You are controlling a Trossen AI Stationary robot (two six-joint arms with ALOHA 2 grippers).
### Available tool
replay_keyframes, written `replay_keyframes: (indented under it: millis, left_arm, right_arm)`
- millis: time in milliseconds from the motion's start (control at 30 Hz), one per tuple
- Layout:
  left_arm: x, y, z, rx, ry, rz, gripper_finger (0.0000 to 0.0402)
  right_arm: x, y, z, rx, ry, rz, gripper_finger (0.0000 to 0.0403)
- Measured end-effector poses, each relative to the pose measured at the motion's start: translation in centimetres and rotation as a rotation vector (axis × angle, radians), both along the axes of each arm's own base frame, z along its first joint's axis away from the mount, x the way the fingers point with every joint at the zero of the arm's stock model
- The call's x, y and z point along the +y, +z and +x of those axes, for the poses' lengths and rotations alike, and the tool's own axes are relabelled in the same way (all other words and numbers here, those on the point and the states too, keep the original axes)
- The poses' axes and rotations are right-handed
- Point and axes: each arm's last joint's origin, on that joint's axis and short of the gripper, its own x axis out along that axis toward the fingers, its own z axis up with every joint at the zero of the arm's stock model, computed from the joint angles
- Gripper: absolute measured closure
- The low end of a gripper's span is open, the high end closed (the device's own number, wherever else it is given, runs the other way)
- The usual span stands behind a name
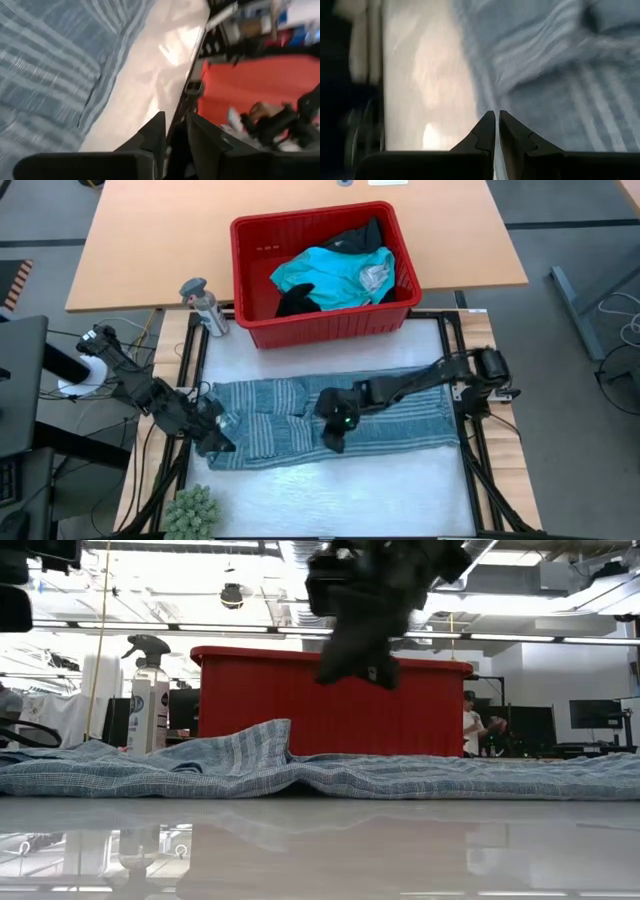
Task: Fold Laundry from Bin
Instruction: Fold the patterned blue shirt
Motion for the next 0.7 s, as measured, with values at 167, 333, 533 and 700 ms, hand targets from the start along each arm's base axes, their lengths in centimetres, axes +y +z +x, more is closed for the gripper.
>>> replay_keyframes:
  millis: [167, 333, 533, 700]
  left_arm:
    - [0.4, 0.4, -1.4, 0.004, -0.061, 0.033, 0.0343]
    - [0.9, 0.4, -2.0, -0.032, 0.035, 0.096, 0.0332]
    - [1.2, 0.4, -1.9, -0.063, 0.138, 0.124, 0.0322]
    - [1.2, 0.3, -1.8, -0.055, 0.123, 0.131, 0.0321]
  right_arm:
    - [3.2, -0.5, 1.0, -0.046, -0.234, 0.068, 0.034]
    - [5.3, -1.4, 0.3, -0.008, -0.324, -0.02, 0.0293]
    - [5.8, -2.6, 0.4, 0.008, -0.387, -0.057, 0.0211]
    - [6.3, -5.0, 1.4, 0.008, -0.432, -0.026, 0.0178]
